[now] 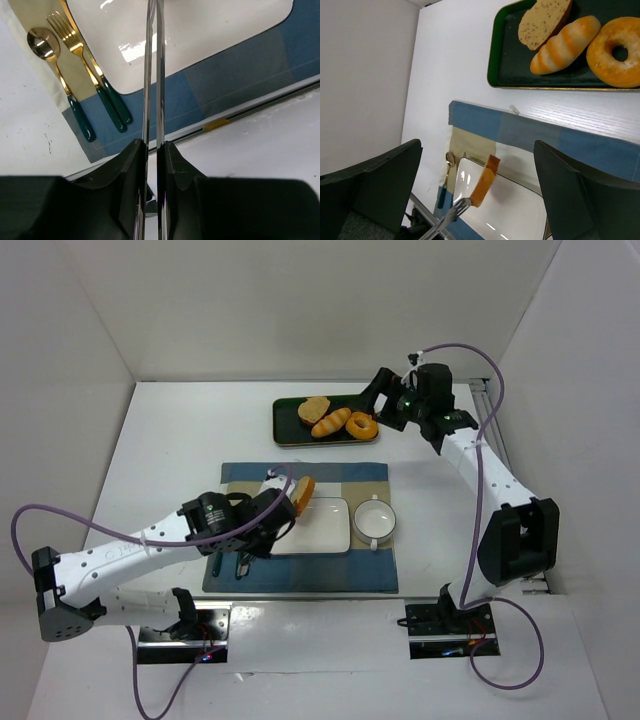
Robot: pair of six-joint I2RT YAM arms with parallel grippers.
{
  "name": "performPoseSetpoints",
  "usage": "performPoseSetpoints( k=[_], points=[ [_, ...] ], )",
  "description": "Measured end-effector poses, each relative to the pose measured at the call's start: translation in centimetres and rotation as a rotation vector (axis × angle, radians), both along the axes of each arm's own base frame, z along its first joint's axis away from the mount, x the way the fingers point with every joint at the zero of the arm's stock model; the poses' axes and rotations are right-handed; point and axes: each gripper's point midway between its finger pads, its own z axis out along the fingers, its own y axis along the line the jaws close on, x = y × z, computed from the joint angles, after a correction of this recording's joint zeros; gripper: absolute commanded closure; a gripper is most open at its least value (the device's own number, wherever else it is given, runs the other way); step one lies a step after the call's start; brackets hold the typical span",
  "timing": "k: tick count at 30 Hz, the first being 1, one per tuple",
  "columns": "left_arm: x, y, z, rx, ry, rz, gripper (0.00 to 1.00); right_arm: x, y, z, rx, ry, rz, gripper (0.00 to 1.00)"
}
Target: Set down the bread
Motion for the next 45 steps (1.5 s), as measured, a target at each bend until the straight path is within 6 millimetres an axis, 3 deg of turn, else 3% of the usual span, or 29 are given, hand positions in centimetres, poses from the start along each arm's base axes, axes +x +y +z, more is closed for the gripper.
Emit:
performPoseSetpoints(
  k=[6,12,16,28,34,45],
  points=[
    [-2.1,-0.7,-0.4,-0.011,0.041,-0.041,0.94,-0.1,0.1,0.3,0.043,0.017,0.003,0.00],
    [-4.1,-1.3,-2.0,-0.009,0.113,-0.081,0.94,-0.2,-0.7,-0.4,0.057,0.037,-0.008,0.00],
    [-4.4,-1.4,-2.5,-0.011,0.133,-0.083,0.79,-0.2,-1.3,-0.7,0.061,0.045,-0.018,0.00],
    [-5.3,-1.2,-1.2,-0.115,0.146,-0.039,0.60,-0.6,-1.1,-0.4,0.072,0.043,0.003,0.00],
    [-6.1,-0.7,-0.5,-0.182,0.158,-0.020,0.53,-0.7,-1.0,-0.4,0.078,0.045,0.008,0.00],
    [-7.2,-0.2,-2.3,-0.154,0.223,-0.011,0.45,-0.6,-1.2,-0.3,0.086,0.048,0.008,0.00]
  ],
)
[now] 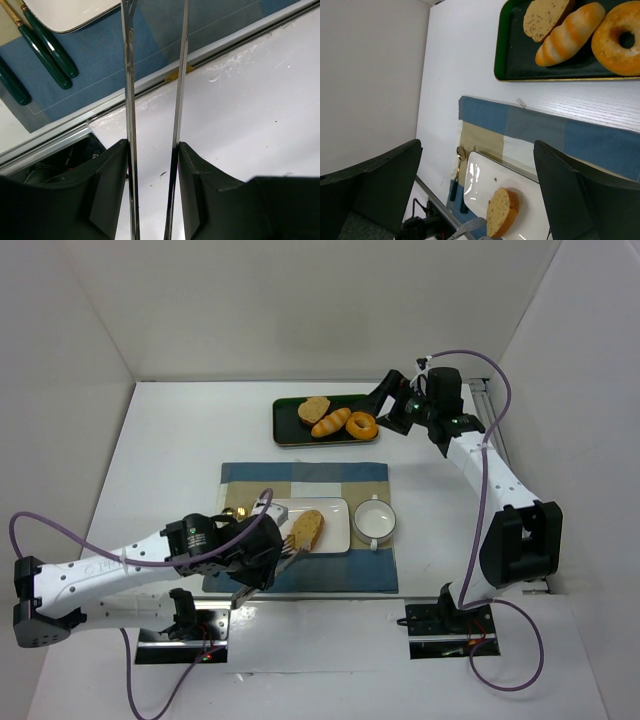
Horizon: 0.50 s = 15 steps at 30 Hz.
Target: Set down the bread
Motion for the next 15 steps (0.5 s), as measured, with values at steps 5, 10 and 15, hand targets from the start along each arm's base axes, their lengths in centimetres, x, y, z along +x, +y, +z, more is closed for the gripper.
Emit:
performPoseSetpoints(
  k=[5,10,15],
  points=[
    [0.1,0.0,0.1,-0.007,-0.003,0.021,0.45,0.0,0.0,-0.1,0.000,0.003,0.000,0.00],
    [0.2,0.1,0.9,-0.042,-0.022,0.026,0.45,-0.1,0.0,-0.5,0.004,0.013,-0.001,0.00],
    [0.2,0.4,2.2,-0.081,-0.038,0.047,0.48,-0.3,0.1,-0.9,0.018,0.032,-0.001,0.00]
  ],
)
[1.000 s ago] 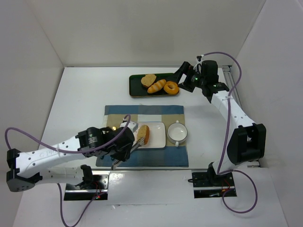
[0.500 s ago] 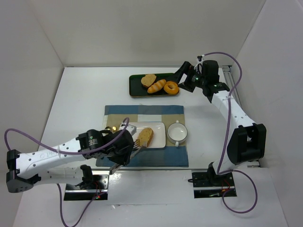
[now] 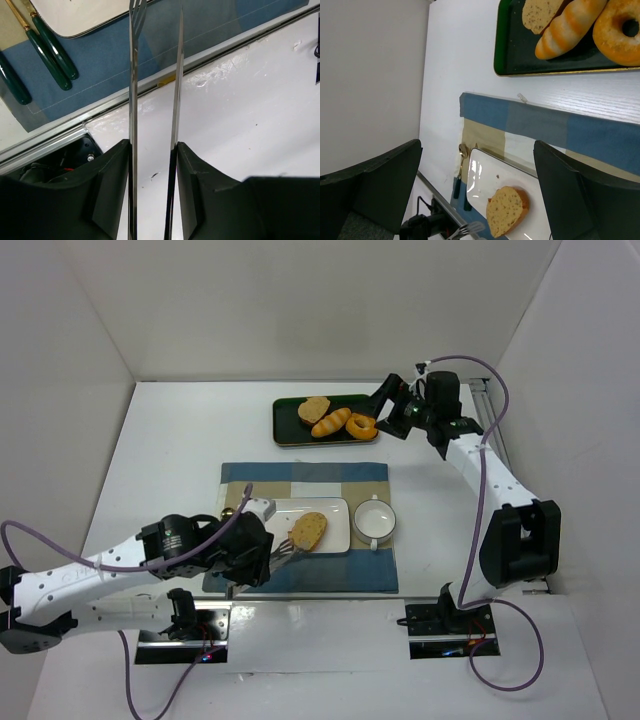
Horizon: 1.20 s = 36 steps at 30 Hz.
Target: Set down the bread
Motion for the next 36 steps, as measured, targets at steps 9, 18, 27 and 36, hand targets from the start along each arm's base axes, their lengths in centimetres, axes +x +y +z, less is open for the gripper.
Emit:
performPoseSetpoints(
  k=[9,18,27,36],
  points=[
    [0.3,0.7,0.6,-0.008,-0.021,0.038,0.59,-0.2,0.2,-0.2,0.018,0.013,0.009,0.00],
    [5.3,0.6,2.5,-0.014,-0.148,0.130,0.62,-0.3,0.3,-0.3,0.013,0.012,0.015,0.00],
    [16.9,3.2,0.4,-0.050,-0.271,0.301,0.67,-0.8,0.1,-0.7,-0.007,0.028,0.023,0.00],
    [25.8,8.4,-3.1,-0.097,-0.294,0.434,0.67,-1.3,-0.1,-0.4,-0.023,0.016,0.031,0.00]
  ],
)
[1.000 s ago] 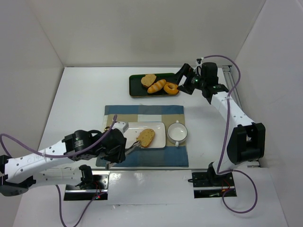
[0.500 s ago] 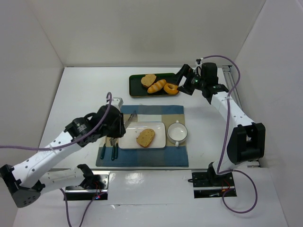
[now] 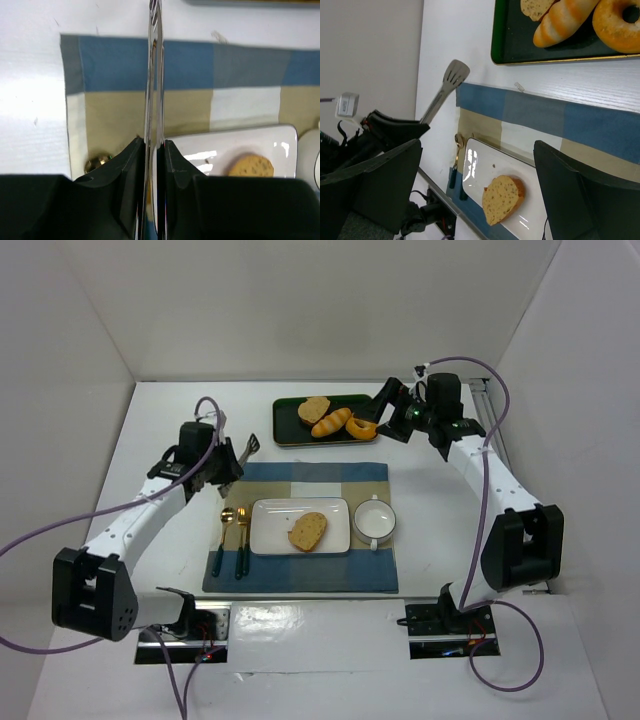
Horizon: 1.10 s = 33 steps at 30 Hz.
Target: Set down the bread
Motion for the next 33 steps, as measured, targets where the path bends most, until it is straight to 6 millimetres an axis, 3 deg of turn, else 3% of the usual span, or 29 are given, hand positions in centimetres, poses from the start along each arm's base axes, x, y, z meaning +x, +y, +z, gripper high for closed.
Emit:
performPoseSetpoints(
  k=[9,15,20,27,33],
  points=[
    [5.6,4.7,-0.5,-0.046,-0.055,0.076,0.67,-0.4,0.0,-0.6,-0.002,0.011,0.005,0.00],
    [8.4,8.3,-2.6,-0.045,-0.026,0.155,0.68,-0.7,0.2,-0.1,0.008,0.000,0.022,0.00],
    [10.5,9.5,-4.3,0.002,0.005,0.170,0.68,-1.0,0.3,0.2,0.015,-0.007,0.030,0.00],
    [14.0,11.6,-3.6,0.132,-0.032,0.209,0.68,-1.5,0.7,0.8,0.046,-0.019,0.052,0.00],
    [15.3,12.4,-5.3,0.255,0.003,0.230,0.68,-1.9,1.3,1.2,0.098,-0.010,0.071,0.00]
  ],
)
